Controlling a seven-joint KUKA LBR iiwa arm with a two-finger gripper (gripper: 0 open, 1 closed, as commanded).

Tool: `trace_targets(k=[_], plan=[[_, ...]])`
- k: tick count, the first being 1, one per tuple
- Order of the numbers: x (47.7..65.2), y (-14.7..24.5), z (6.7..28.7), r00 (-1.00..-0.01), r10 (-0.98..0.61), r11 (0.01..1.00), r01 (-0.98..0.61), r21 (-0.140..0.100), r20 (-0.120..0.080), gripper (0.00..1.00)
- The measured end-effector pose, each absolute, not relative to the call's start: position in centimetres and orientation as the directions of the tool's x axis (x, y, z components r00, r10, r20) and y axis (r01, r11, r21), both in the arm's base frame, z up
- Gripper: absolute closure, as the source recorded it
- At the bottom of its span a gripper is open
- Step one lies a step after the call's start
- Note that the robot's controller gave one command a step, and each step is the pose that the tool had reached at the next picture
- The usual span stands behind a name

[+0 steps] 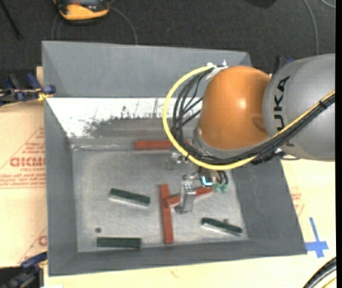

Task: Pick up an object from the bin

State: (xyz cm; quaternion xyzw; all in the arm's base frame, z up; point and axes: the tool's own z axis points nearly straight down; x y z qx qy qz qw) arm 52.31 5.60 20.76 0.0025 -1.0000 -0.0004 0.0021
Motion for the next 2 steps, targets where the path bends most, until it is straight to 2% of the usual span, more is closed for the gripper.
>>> trace_targets(k=[1,2], plan=[[52.5,5.6,21.2,-1.000,-0.004,1.000,-0.004,0.001,-0.004,0.00],[53.5,5.9,14.9,-0.998,-0.067,0.998,-0.067,0.000,-0.009,0.00]])
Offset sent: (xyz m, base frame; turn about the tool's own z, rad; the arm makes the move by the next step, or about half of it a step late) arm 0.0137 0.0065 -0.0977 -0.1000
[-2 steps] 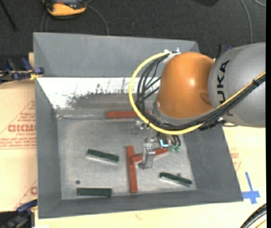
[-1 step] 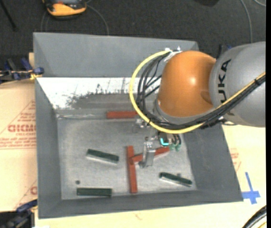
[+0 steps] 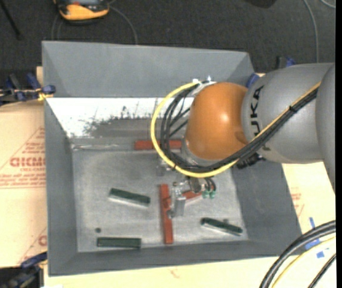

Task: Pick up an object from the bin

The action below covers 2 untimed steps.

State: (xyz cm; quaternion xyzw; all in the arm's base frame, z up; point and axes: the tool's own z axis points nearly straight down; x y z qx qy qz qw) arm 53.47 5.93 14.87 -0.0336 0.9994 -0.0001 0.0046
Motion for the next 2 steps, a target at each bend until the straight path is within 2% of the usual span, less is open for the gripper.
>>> trace_targets(k=[1,2], plan=[[53.8,6.4,11.6,-1.000,0.018,1.000,0.018,0.001,-0.001,0.00],[57.9,7.6,7.8,-1.000,-0.016,1.000,-0.016,0.000,-0.007,0.00]])
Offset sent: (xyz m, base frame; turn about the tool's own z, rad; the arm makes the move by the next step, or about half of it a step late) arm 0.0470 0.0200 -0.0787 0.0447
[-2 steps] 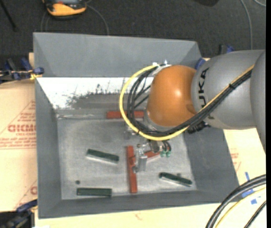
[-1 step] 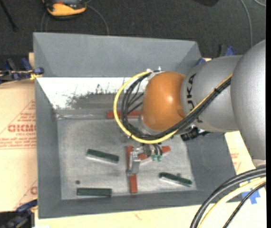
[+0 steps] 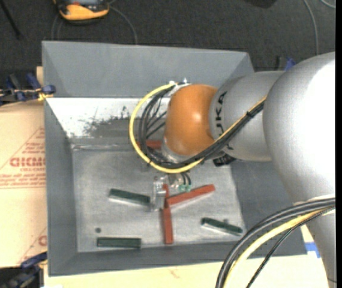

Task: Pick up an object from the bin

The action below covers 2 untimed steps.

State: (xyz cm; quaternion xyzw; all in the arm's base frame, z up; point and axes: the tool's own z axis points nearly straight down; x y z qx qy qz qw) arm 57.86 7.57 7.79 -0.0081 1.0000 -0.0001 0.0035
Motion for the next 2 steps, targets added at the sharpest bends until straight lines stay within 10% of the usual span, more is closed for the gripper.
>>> trace_targets(k=[1,2], plan=[[57.58,11.12,8.10,-0.993,0.121,0.993,0.121,0.001,-0.002,1.00],[57.58,11.13,8.10,-0.993,0.121,0.993,0.121,0.001,-0.002,1.00]])
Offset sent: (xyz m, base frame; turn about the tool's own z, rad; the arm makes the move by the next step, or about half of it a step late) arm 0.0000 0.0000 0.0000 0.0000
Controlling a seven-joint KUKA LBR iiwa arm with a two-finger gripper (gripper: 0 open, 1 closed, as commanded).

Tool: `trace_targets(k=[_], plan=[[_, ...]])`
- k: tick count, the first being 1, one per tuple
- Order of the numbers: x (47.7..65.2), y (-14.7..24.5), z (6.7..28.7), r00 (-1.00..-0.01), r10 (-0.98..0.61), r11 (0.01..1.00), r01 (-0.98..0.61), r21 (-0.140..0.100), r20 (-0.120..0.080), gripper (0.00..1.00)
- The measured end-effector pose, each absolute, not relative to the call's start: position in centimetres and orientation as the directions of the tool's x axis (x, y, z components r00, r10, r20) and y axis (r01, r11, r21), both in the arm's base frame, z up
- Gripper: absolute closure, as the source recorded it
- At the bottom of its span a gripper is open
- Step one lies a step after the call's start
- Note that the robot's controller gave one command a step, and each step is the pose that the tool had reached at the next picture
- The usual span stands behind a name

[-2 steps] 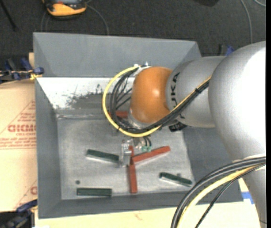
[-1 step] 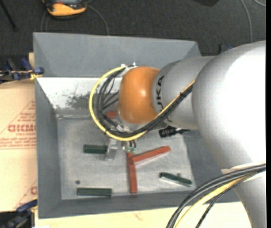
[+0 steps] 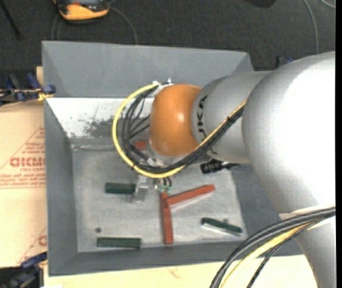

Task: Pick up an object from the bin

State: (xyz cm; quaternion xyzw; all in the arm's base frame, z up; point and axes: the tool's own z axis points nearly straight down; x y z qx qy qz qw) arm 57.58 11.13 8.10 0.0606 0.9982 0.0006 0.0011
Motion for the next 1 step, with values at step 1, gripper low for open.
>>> trace_targets(k=[1], plan=[[56.32,11.49,22.02,-0.991,0.132,0.991,0.132,0.002,-0.005,1.00]])
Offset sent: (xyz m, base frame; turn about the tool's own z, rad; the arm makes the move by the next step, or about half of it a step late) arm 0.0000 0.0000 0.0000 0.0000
